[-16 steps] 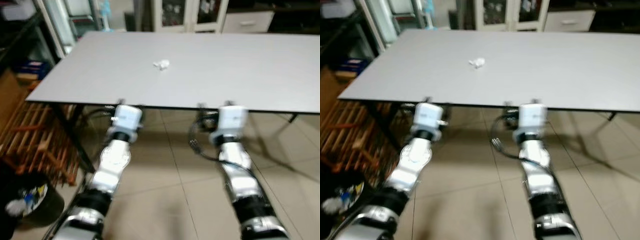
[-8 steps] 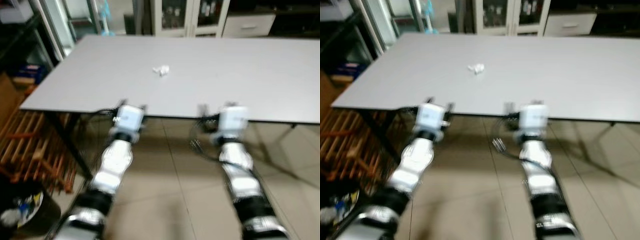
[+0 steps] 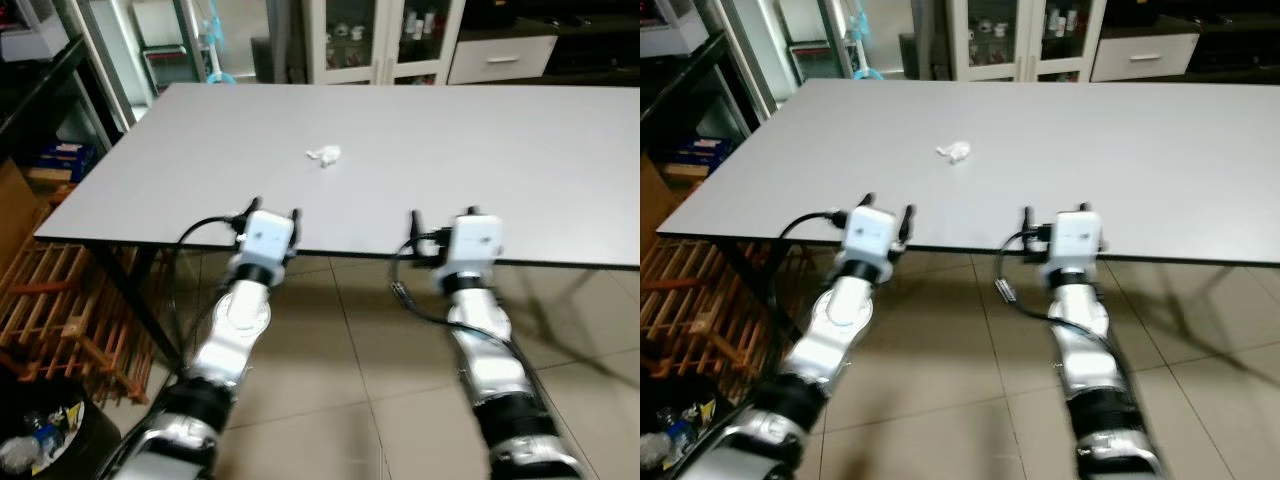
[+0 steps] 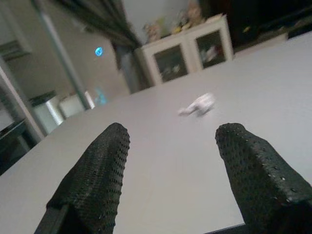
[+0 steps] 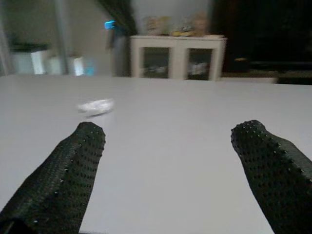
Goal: Picking trash to rubbish bin
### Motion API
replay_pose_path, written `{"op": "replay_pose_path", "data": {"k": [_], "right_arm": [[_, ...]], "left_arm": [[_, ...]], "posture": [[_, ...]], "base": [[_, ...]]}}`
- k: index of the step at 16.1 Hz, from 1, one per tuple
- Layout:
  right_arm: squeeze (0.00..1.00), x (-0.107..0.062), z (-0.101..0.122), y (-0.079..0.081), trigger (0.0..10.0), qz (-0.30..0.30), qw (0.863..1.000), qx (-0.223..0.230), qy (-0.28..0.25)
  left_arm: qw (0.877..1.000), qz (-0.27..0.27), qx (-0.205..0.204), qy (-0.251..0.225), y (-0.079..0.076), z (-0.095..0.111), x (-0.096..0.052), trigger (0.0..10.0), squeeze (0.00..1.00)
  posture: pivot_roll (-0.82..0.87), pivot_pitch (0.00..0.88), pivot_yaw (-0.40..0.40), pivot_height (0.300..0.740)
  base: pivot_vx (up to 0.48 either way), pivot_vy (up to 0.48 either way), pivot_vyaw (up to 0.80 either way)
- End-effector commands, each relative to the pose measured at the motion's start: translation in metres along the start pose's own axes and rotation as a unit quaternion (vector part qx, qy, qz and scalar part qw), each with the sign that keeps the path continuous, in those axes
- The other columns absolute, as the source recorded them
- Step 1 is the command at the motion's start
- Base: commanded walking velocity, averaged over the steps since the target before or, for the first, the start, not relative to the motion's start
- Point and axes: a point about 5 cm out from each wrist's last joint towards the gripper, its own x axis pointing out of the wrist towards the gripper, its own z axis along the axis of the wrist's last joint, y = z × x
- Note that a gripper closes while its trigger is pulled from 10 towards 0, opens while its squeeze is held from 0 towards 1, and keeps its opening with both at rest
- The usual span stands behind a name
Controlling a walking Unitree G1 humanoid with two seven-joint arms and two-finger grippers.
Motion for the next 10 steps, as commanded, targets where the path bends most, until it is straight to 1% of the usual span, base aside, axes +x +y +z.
{"op": "replay_pose_path", "data": {"k": [1,5,10], "right_arm": [[0.0,0.0025,0.0054,-0.0061,10.0,-0.004,1.0,-0.006,-0.011],[0.0,0.0028,0.0051,-0.0065,10.0,-0.008,1.0,-0.002,-0.01],[0.0,0.0043,0.0056,-0.007,10.0,-0.008,1.0,-0.001,-0.009]], "left_arm": [[1.0,-0.003,-0.004,-0.008,-0.0026,0.0054,0.0027,10.0,0.0],[1.0,-0.007,-0.004,-0.008,-0.0049,0.0057,0.003,10.0,0.0],[1.0,-0.005,-0.003,-0.006,-0.0039,0.0054,0.0033,10.0,0.0]], "posture": [[-0.04,0.03,0.044,0.74],[-0.04,0.044,0.044,0.74],[-0.03,0.051,0.042,0.74]], "base": [[0.364,0.0,0.0],[0.362,0.0,0.0],[0.363,0.0,0.0]]}}
